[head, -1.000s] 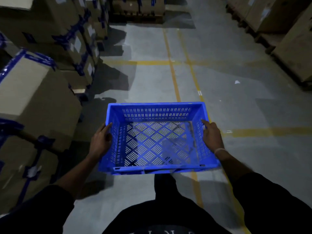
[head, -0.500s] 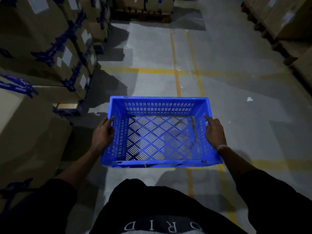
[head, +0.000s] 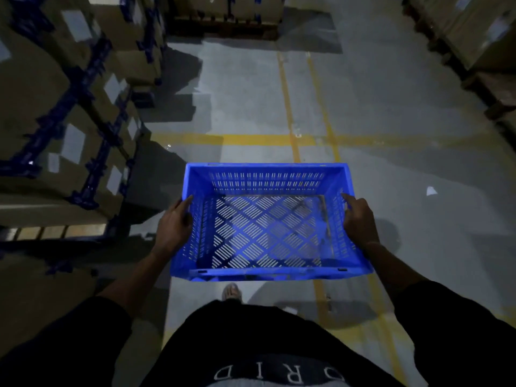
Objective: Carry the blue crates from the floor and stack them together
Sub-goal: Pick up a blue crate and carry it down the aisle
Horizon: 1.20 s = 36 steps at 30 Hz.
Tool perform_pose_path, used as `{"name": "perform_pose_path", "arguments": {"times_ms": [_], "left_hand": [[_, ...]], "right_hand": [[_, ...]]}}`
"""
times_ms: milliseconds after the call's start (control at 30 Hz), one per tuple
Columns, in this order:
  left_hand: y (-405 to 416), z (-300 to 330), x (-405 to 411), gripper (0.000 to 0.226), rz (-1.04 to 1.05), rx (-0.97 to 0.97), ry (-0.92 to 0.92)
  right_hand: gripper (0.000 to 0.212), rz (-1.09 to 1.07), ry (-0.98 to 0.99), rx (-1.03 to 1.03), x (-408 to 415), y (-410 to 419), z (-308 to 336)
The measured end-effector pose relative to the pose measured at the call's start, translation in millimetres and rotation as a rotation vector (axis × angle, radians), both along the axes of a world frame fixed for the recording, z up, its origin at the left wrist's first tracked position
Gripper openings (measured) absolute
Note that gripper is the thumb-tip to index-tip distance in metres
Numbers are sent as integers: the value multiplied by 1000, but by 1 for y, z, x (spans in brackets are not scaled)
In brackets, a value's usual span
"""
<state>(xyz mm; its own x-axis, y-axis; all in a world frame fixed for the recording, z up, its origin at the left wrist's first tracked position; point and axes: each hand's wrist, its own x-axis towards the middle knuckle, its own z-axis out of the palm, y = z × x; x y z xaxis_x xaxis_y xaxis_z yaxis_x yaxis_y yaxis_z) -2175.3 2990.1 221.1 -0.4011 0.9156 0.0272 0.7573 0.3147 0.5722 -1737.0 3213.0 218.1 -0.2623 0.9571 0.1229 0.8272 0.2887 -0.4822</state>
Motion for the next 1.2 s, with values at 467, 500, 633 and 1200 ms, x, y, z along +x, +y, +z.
{"name": "perform_pose_path", "arguments": {"times_ms": [467,500,633,1200], "left_hand": [[316,-17,-117,59,-14,-104,-3],[344,-23,-122,60,5,-116,-3],[471,-46,-138,64,21,-218,-63],[684,-173,-224,73,27,-456,-237]], "right_hand": [[49,-57,-22,-127,-118,306,-30],[52,-46,-17,-141,-124,335,-37],[62,-44,-23,-223,-148,465,-63],[78,-71,-218,-479,-235,665,-195]]}}
